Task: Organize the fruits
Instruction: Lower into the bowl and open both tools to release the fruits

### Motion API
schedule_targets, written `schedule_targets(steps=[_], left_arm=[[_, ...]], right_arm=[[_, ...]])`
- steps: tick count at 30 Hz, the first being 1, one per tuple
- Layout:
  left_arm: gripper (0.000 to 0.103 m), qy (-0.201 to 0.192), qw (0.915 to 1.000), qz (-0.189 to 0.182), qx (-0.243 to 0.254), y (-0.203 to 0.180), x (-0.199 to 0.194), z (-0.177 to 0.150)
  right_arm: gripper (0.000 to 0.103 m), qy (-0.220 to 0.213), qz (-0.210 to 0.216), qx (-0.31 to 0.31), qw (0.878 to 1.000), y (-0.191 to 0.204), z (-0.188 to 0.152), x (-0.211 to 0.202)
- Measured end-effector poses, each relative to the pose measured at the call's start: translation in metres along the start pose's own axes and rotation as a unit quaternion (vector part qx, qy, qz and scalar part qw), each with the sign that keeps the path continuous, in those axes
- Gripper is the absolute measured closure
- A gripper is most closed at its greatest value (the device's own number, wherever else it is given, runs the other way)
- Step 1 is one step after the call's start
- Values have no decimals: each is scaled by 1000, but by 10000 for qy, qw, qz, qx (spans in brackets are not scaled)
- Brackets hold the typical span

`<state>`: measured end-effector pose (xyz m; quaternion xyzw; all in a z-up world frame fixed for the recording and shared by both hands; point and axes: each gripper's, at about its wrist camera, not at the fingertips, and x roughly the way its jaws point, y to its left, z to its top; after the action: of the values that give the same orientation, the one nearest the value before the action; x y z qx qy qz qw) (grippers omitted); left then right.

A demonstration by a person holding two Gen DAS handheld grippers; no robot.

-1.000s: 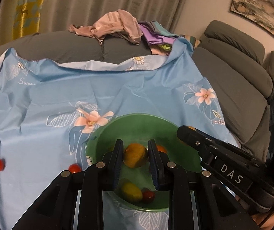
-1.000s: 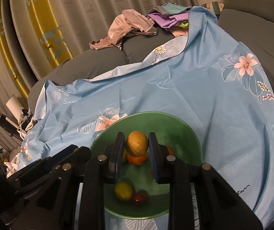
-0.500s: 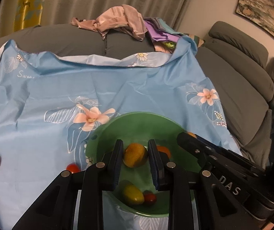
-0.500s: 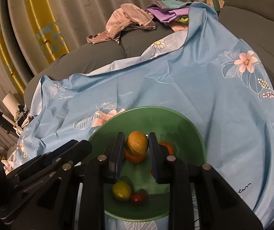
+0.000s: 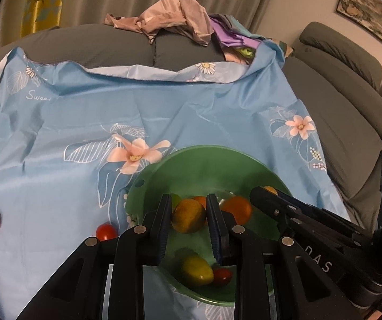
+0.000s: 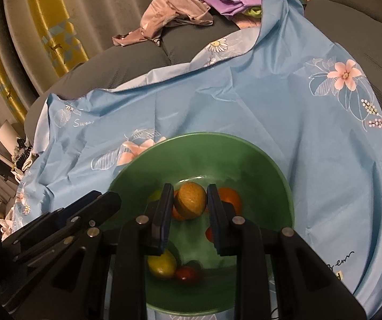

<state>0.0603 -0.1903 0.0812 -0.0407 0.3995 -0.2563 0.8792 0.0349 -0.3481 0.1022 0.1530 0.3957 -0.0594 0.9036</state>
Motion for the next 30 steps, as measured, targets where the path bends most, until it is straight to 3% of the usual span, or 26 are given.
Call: schedule_targets(steps=[30], left_arm=[[76,170,9993,327,113,1,15,-6]], right_arm=[[76,485,-241,-38,9985,-7,-4,32]])
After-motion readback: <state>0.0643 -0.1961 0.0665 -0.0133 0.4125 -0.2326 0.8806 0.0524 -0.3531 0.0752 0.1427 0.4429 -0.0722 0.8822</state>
